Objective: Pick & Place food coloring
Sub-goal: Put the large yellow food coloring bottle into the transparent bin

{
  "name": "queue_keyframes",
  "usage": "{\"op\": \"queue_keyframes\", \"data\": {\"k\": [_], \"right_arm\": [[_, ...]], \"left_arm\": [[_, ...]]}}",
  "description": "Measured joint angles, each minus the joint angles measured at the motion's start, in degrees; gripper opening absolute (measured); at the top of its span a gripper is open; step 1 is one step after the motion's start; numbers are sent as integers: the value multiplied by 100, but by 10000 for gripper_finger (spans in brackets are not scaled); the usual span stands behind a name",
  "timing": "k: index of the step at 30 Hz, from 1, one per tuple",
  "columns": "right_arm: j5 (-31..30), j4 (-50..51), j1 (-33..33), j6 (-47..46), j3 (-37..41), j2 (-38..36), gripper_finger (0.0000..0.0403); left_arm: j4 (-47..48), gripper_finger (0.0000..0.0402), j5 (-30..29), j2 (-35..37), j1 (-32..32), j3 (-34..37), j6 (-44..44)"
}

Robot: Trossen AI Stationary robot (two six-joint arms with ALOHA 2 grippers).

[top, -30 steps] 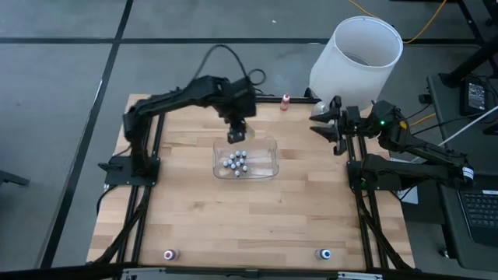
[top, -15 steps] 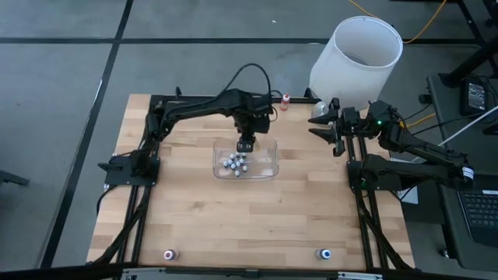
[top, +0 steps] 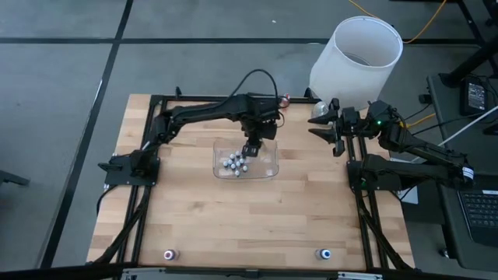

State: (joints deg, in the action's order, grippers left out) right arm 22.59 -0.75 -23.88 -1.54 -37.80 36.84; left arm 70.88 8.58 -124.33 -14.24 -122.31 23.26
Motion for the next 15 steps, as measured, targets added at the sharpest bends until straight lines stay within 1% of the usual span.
{"op": "queue_keyframes", "data": {"k": [5, 11, 15], "right_arm": [[2, -4, 2, -266, 0, 0, 153], [2, -4, 2, -276, 0, 0, 153], [0, -4, 0, -274, 0, 0, 153]], "left_arm": [[-47, 147, -7, -335, 2, -172, 33], [-217, 147, -85, -630, 4, -182, 53], [-258, 147, -256, -791, 7, -182, 55]]}}
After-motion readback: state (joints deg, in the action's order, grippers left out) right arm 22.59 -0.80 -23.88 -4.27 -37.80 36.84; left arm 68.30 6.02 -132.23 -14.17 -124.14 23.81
